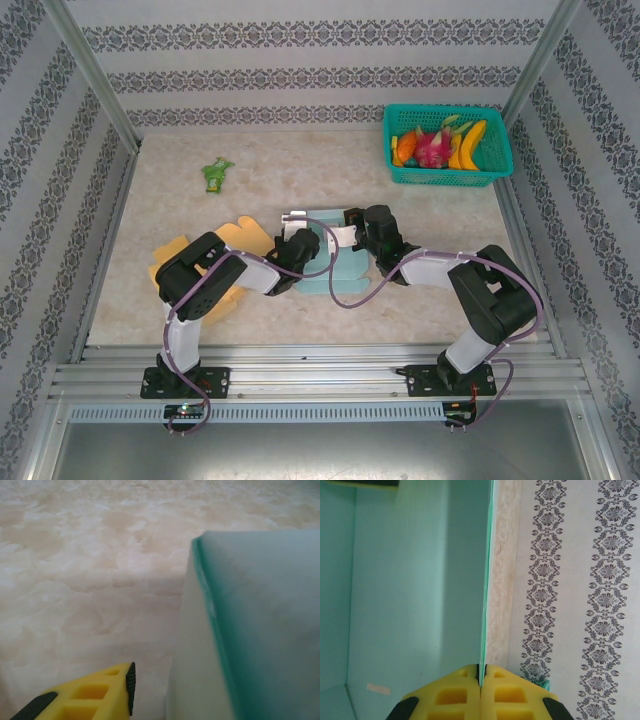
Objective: Fold the paper box
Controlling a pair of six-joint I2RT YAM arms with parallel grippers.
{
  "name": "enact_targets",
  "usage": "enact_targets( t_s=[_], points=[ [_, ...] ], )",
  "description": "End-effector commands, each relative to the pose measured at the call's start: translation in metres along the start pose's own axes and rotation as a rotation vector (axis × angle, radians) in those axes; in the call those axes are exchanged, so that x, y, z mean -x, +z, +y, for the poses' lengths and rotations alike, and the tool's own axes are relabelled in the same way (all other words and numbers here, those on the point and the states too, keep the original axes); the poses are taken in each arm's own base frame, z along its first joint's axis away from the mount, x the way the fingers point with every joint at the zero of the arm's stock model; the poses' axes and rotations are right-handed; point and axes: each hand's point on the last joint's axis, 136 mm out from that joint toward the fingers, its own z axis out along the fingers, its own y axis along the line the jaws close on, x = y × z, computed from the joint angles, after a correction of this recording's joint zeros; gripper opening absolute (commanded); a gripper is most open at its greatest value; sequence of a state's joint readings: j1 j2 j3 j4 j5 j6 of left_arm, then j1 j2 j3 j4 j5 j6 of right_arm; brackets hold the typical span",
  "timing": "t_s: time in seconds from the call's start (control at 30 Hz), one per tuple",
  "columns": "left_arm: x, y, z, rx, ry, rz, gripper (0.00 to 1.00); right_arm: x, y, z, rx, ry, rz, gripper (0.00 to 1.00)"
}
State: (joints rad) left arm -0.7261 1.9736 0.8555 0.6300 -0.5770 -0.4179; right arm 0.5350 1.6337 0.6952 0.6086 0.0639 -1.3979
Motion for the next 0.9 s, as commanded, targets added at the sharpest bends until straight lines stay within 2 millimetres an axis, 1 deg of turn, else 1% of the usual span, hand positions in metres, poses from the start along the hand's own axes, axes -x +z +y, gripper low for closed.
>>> enact_targets(
  t_s=[0.0,0.1,0.27,0.33,0.4,0.5,0.53,0.67,0.8,0.87],
  points=[
    [-0.007,0.007,0.031,0.151,-0.007,0.011,0.23,-0.003,0.001,0.032,0.097,0.005,0.013,0.00],
    [-0.007,0.005,0.037,0.171,-0.023,0.012,0.18,-0.003,0.001,0.032,0.096,0.006,0.013,0.00],
    [-0.009,0.008,0.042,0.146,-0.035,0.045,0.17,-0.003,0.001,0.032,0.097,0.010,0.013,0.00],
    [-0.005,0.007,0.036,0.098,-0.026,0.048,0.21,-0.003,0.002,0.033,0.098,0.014,0.015,0.00],
    [-0.001,0.003,0.027,0.033,-0.019,0.045,0.31,-0.004,0.003,0.032,0.096,0.017,0.024,0.00],
    [0.005,-0.007,0.020,-0.039,-0.026,0.042,0.45,-0.006,0.004,0.030,0.089,0.025,0.040,0.00],
    [0.007,-0.010,0.018,-0.059,-0.033,0.036,0.47,-0.007,0.004,0.030,0.088,0.027,0.044,0.00],
    [0.018,-0.027,0.012,-0.142,-0.042,0.012,0.49,-0.008,0.006,0.028,0.083,0.029,0.058,0.00],
    [0.031,-0.045,0.002,-0.232,-0.055,-0.007,0.54,-0.009,0.007,0.028,0.081,0.030,0.067,0.00],
    [0.035,-0.049,0.000,-0.246,-0.050,-0.005,0.54,-0.009,0.007,0.028,0.078,0.031,0.069,0.00]
  ],
)
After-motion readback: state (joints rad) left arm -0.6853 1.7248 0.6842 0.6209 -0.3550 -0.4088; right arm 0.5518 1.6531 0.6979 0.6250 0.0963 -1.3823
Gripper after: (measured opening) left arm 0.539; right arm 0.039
